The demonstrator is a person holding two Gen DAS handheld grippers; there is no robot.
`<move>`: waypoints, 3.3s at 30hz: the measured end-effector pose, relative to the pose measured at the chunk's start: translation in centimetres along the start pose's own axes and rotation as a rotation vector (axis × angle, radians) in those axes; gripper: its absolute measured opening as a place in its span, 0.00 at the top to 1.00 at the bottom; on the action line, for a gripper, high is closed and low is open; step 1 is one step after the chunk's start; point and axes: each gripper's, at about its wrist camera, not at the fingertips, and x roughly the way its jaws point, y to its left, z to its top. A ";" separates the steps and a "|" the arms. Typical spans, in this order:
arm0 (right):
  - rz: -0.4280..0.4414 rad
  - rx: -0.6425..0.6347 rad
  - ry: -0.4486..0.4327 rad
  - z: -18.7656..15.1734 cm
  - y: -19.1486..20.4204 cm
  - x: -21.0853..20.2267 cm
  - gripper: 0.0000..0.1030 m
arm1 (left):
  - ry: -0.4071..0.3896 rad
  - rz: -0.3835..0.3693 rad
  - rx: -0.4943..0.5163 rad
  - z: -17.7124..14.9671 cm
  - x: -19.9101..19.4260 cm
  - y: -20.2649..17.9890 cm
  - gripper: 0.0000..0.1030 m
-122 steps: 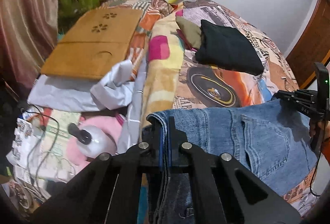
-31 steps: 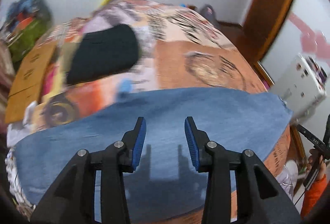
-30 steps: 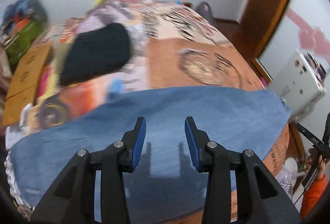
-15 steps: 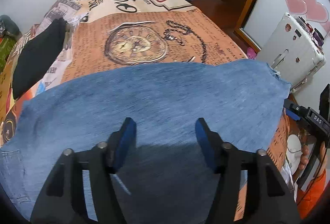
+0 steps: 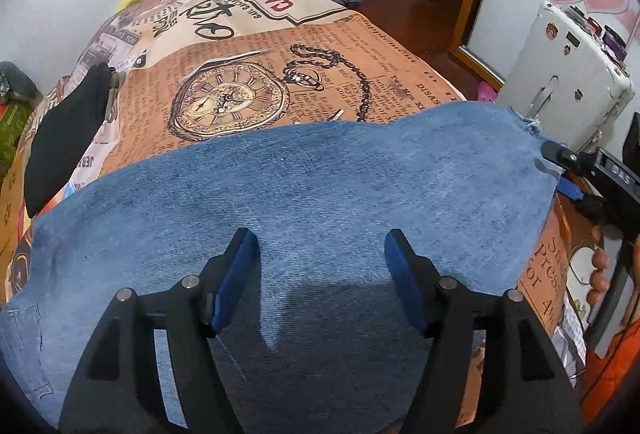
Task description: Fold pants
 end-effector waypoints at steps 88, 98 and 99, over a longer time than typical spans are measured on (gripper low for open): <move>-0.013 -0.850 0.160 -13.7 25.0 4.8 0.47 | -0.110 -0.014 -0.354 -9.8 -9.4 20.7 0.31; -0.051 -0.869 0.196 -14.6 21.0 3.5 0.48 | -0.075 -0.013 -0.343 -13.4 -8.5 20.7 0.25; -0.054 -0.865 0.197 -14.4 21.0 3.4 0.48 | -0.074 -0.013 -0.347 -13.7 -8.9 21.0 0.25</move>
